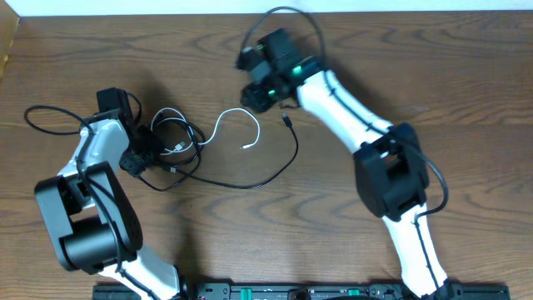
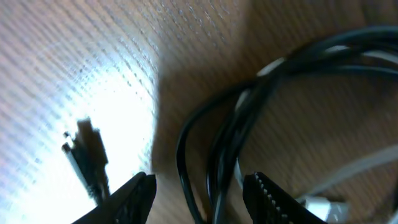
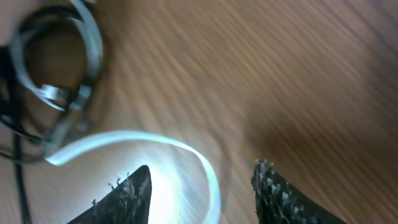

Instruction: Untangle cables

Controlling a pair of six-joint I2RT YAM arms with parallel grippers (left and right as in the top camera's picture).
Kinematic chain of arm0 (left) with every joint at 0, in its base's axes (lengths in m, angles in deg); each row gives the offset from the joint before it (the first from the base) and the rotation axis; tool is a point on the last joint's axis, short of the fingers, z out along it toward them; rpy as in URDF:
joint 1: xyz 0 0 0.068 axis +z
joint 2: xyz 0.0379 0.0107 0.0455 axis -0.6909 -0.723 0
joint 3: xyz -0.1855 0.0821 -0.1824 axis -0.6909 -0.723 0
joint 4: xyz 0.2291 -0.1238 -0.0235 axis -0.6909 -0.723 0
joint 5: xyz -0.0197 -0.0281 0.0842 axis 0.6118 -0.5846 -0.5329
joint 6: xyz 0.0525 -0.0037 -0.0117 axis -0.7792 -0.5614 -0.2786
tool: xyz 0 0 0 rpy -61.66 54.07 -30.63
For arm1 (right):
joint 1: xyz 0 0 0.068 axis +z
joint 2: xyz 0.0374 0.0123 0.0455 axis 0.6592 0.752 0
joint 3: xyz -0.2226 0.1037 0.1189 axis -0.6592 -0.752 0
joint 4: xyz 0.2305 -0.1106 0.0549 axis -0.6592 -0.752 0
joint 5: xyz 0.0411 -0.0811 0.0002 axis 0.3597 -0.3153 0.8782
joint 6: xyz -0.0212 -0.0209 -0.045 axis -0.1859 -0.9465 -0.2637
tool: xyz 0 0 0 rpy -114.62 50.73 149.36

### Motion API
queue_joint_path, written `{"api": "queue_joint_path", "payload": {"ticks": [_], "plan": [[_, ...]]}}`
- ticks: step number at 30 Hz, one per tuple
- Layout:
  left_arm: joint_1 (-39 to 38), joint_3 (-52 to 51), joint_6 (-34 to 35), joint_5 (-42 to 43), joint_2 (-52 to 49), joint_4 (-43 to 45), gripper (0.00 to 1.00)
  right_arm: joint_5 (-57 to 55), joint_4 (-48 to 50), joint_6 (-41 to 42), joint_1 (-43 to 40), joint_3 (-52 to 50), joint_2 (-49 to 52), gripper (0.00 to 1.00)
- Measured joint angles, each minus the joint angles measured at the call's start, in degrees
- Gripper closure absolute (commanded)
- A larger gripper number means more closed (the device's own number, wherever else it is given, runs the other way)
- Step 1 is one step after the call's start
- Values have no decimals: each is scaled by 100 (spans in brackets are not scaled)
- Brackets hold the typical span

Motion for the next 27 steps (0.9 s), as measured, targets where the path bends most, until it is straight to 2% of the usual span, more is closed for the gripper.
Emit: {"api": "queue_joint_path", "payload": {"ticks": [12,22,27], "plan": [[-37,2,-28,398,-133,243,51,-741,501,-28,872,0,286,50],[-778,2,-92,662,-133,501,51,-907,588,-52,896,-28,570,53],[-907,2,-92,710,-133,516,51,-960,568,-63,896,-28,573,55]]}}
